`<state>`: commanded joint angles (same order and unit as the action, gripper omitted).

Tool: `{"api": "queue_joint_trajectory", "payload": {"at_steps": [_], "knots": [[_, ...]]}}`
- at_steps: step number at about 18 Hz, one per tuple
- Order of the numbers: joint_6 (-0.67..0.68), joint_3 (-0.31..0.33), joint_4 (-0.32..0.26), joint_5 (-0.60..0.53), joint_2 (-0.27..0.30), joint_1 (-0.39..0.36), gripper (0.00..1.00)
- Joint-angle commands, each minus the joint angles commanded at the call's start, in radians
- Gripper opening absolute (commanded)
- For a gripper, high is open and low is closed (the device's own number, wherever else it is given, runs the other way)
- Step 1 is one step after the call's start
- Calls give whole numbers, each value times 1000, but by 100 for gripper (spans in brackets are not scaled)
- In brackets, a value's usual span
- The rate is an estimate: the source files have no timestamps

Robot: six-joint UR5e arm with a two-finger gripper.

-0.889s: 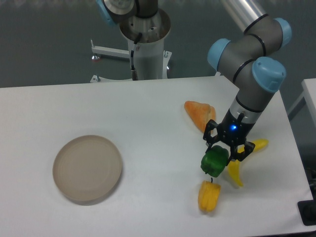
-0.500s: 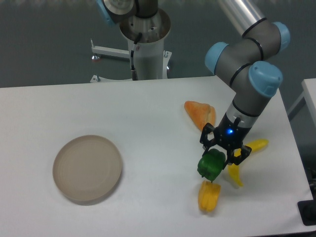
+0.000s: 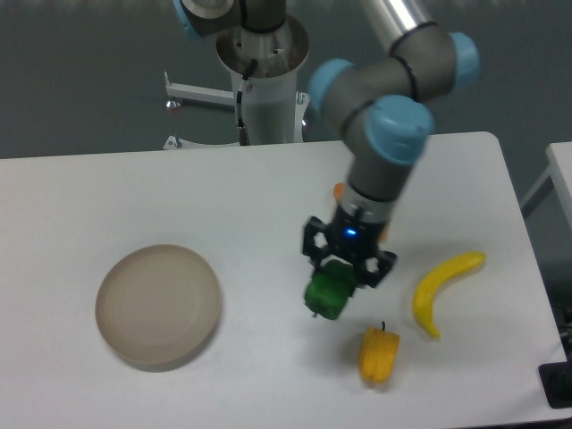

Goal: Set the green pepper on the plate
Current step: 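Carry the held green pepper across the table over the beige plate, then lower the green pepper onto the plate and open the gripper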

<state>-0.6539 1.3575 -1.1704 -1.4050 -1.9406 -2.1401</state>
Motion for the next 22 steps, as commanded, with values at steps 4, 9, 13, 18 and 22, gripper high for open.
{"api": "queue_joint_trajectory", "payload": {"at_steps": [4,9,13,18,22], "knots": [[143,61,11,-37,23,100,37],[281,63,23,-37,-29,226,37],[367,63,118,-48,-84,292,37],[340,57,167,-40,-144,325,37],[251,66,201,-37,-173,333,37]]}}
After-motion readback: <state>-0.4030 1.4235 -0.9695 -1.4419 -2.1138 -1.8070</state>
